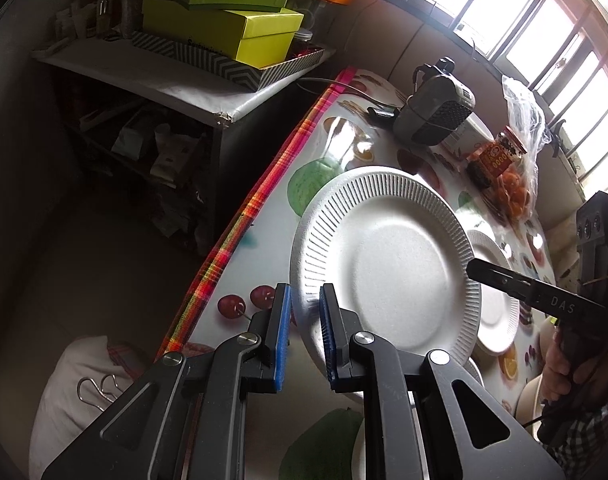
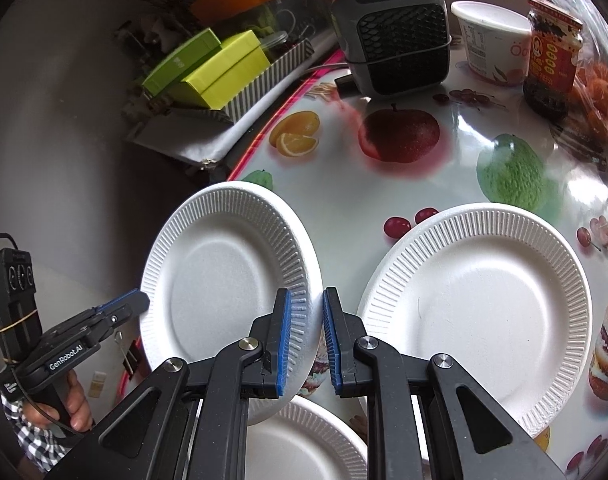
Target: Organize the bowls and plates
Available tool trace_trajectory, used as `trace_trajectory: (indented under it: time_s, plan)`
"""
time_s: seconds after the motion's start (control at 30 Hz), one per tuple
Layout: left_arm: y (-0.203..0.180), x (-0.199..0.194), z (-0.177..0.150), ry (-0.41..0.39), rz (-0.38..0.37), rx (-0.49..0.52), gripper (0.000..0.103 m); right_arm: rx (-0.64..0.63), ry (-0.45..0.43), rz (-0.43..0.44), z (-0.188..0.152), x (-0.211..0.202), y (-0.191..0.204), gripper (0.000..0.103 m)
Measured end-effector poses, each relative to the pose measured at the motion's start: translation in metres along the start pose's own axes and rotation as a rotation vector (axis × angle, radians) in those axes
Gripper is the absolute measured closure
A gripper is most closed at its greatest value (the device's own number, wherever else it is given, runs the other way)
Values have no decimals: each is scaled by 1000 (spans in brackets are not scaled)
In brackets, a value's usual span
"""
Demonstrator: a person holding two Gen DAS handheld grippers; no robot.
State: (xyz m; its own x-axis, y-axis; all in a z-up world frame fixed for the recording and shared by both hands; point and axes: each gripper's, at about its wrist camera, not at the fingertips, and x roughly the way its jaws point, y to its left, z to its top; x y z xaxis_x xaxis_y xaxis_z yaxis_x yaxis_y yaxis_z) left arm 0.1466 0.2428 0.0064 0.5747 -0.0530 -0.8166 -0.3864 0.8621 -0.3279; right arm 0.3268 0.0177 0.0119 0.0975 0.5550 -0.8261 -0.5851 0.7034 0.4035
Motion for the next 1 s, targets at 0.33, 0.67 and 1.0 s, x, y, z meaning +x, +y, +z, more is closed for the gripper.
trace_trajectory:
  time_s: [0.33,0.67,1.0]
  plan:
    - [-9,-9,-19,7,-21,23,88,20,-10,5,-24,-19,-5,87]
    - [-20,-12,-40,27,-42,47,88,33,-11,-12,-47,-35,-12,87]
    - [-28,-17,-58,38,-60,62,88,43,-8,-25,-69,-45,-17,87]
